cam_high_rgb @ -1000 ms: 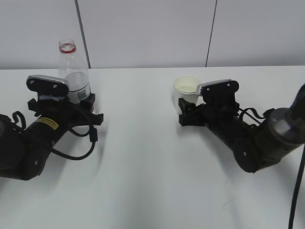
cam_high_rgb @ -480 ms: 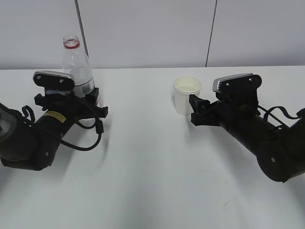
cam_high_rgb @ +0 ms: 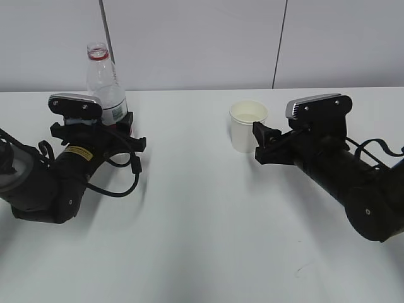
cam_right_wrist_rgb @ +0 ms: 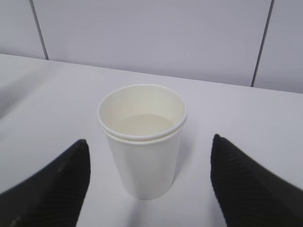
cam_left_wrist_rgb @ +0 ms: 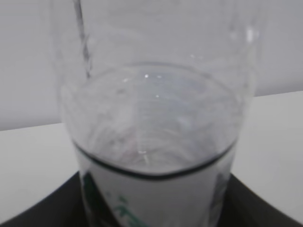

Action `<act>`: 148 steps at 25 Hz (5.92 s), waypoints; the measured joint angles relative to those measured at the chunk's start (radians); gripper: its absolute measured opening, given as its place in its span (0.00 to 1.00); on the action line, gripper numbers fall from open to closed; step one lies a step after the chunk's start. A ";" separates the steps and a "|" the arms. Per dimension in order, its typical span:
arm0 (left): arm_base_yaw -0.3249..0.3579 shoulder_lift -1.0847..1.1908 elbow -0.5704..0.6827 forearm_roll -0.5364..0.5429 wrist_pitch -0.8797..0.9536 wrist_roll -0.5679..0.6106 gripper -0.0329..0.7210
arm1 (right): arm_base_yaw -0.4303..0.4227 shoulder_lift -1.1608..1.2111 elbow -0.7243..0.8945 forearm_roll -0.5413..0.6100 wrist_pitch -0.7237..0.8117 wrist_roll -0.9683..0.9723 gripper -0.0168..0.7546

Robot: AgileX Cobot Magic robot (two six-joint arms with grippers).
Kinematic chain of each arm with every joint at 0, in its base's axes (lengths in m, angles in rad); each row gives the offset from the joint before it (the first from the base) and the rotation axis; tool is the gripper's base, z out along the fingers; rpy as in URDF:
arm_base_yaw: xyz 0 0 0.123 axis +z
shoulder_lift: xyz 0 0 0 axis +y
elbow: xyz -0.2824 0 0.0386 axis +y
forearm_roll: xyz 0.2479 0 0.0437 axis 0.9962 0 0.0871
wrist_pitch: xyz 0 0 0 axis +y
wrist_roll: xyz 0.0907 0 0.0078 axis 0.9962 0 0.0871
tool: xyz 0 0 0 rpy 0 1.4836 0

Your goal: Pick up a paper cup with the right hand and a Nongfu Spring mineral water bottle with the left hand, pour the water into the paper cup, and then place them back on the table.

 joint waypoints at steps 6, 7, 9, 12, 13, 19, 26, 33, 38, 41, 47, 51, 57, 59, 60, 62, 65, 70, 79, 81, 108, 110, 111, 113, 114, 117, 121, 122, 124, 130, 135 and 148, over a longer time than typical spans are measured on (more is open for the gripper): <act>0.000 -0.007 0.000 0.000 0.009 0.000 0.56 | 0.000 0.000 0.000 0.000 0.000 0.007 0.79; 0.000 -0.015 0.000 0.000 0.024 0.000 0.56 | 0.000 0.000 0.000 0.000 0.000 0.008 0.79; 0.000 -0.031 0.000 -0.003 0.056 0.000 0.56 | 0.000 0.000 0.000 0.000 -0.001 0.008 0.79; 0.001 -0.052 0.006 -0.006 0.087 0.000 0.56 | 0.000 0.000 0.000 0.000 -0.001 0.013 0.79; 0.001 -0.055 0.007 -0.006 0.089 0.000 0.56 | 0.000 0.000 0.000 0.000 -0.001 0.015 0.79; 0.001 -0.062 0.007 -0.007 0.089 0.000 0.56 | 0.000 0.000 0.000 0.000 -0.001 0.017 0.79; 0.001 -0.062 0.007 -0.007 0.126 0.000 0.56 | 0.000 0.000 0.000 0.000 -0.001 0.019 0.79; 0.001 -0.062 0.007 -0.007 0.128 0.000 0.56 | 0.000 0.000 0.000 0.000 -0.001 0.033 0.79; 0.002 -0.062 0.007 -0.007 0.127 0.000 0.59 | 0.000 0.000 0.000 0.000 -0.001 0.033 0.79; 0.002 -0.062 0.007 -0.007 0.121 0.000 0.69 | 0.000 0.000 0.000 0.000 -0.001 0.033 0.79; 0.002 -0.073 0.007 -0.011 0.104 0.001 0.77 | 0.000 -0.012 0.002 -0.003 0.000 0.033 0.79; 0.002 -0.116 0.007 -0.016 0.125 0.020 0.77 | 0.000 -0.035 0.012 -0.006 0.007 0.033 0.79; 0.002 -0.185 0.023 -0.020 0.169 0.030 0.77 | 0.000 -0.071 0.022 -0.006 0.045 0.033 0.79; 0.002 -0.211 0.028 -0.021 0.184 0.039 0.77 | 0.000 -0.101 0.023 -0.006 0.087 0.033 0.79; 0.002 -0.221 0.028 -0.021 0.189 0.043 0.77 | 0.000 -0.120 0.023 -0.006 0.104 0.033 0.79; 0.001 -0.246 0.028 -0.023 0.203 0.047 0.77 | 0.000 -0.155 0.023 -0.006 0.143 0.033 0.79; 0.001 -0.289 0.029 -0.029 0.246 0.053 0.77 | 0.000 -0.209 0.023 -0.006 0.200 0.022 0.79; 0.001 -0.355 0.030 -0.031 0.295 0.054 0.77 | 0.000 -0.282 -0.024 -0.006 0.338 0.005 0.79; 0.001 -0.528 0.035 -0.049 0.411 0.092 0.77 | 0.000 -0.391 -0.191 -0.013 0.651 0.001 0.79; 0.001 -0.578 0.021 -0.078 0.471 0.128 0.77 | 0.000 -0.405 -0.248 -0.015 0.749 0.001 0.79; 0.263 -0.749 -0.561 0.111 2.260 0.015 0.75 | 0.000 -0.413 -0.991 -0.052 2.092 0.084 0.79; 0.263 -0.748 -0.561 0.145 2.348 -0.012 0.74 | 0.000 -0.413 -0.992 -0.104 2.171 0.131 0.79; 0.263 -0.743 -0.561 0.159 2.388 -0.031 0.74 | 0.000 -0.413 -0.992 -0.138 2.206 0.157 0.79; 0.263 -0.725 -0.561 0.172 2.429 -0.057 0.74 | 0.000 -0.413 -0.992 -0.203 2.263 0.196 0.79; 0.263 -0.716 -0.561 0.178 2.434 -0.069 0.74 | 0.000 -0.413 -0.992 -0.221 2.273 0.207 0.79; 0.263 -0.693 -0.561 0.172 2.437 -0.123 0.74 | 0.000 -0.413 -0.992 -0.234 2.283 0.224 0.79; 0.263 -0.691 -0.561 0.157 2.437 -0.146 0.74 | 0.000 -0.413 -0.992 -0.201 2.283 0.228 0.79; 0.263 -0.691 -0.561 0.156 2.437 -0.150 0.74 | 0.000 -0.413 -0.992 -0.197 2.283 0.230 0.79; 0.263 -0.691 -0.561 0.156 2.437 -0.154 0.74 | -0.008 -0.413 -0.992 -0.192 2.283 0.234 0.79; 0.263 -0.707 -0.560 0.178 2.437 -0.155 0.74 | -0.051 -0.429 -0.950 -0.114 2.283 0.235 0.79; 0.263 -0.825 -0.481 0.198 2.436 -0.141 0.74 | -0.053 -0.559 -0.726 -0.098 2.283 0.230 0.79; 0.263 -1.367 -0.043 0.138 2.444 -0.138 0.74 | -0.053 -1.129 -0.269 -0.095 2.283 0.217 0.79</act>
